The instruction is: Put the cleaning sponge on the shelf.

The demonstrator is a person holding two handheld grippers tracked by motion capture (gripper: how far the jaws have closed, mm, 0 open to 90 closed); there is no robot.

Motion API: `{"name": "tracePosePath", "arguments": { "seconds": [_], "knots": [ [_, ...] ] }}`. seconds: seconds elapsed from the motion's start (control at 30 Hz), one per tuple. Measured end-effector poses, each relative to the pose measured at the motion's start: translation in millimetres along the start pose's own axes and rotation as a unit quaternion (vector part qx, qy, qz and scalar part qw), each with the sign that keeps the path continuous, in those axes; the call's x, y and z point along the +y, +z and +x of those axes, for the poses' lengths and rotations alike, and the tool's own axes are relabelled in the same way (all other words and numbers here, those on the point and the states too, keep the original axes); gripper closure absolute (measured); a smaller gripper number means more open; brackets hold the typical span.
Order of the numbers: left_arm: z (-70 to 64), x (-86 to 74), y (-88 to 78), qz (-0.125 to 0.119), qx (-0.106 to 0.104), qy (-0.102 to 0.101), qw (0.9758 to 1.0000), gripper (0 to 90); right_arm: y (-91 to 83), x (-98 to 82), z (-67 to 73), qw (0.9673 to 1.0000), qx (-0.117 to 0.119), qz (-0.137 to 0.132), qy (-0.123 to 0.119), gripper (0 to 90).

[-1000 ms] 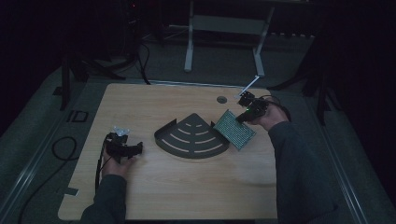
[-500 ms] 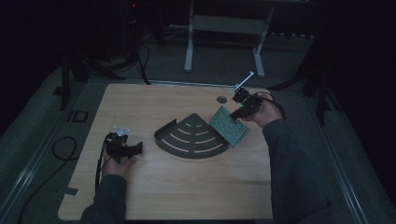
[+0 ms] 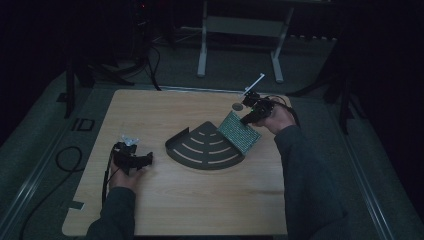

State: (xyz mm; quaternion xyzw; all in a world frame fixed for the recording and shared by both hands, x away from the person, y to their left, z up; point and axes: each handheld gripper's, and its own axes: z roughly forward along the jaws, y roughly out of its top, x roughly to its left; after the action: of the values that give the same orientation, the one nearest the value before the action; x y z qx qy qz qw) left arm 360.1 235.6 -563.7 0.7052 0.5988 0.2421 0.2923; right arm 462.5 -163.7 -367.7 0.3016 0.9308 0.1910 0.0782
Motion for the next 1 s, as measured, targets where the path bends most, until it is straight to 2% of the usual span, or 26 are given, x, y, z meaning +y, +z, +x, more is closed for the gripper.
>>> {"name": "tracePosePath", "arguments": {
  "seconds": [1.0],
  "knots": [
    [-0.1, 0.2, 0.4, -0.001, 0.000, 0.000, 1.0000, 10.6, 29.1, 22.9, 7.8, 0.9998, 0.019, 0.000, 0.001, 90.0]
  ]
}}
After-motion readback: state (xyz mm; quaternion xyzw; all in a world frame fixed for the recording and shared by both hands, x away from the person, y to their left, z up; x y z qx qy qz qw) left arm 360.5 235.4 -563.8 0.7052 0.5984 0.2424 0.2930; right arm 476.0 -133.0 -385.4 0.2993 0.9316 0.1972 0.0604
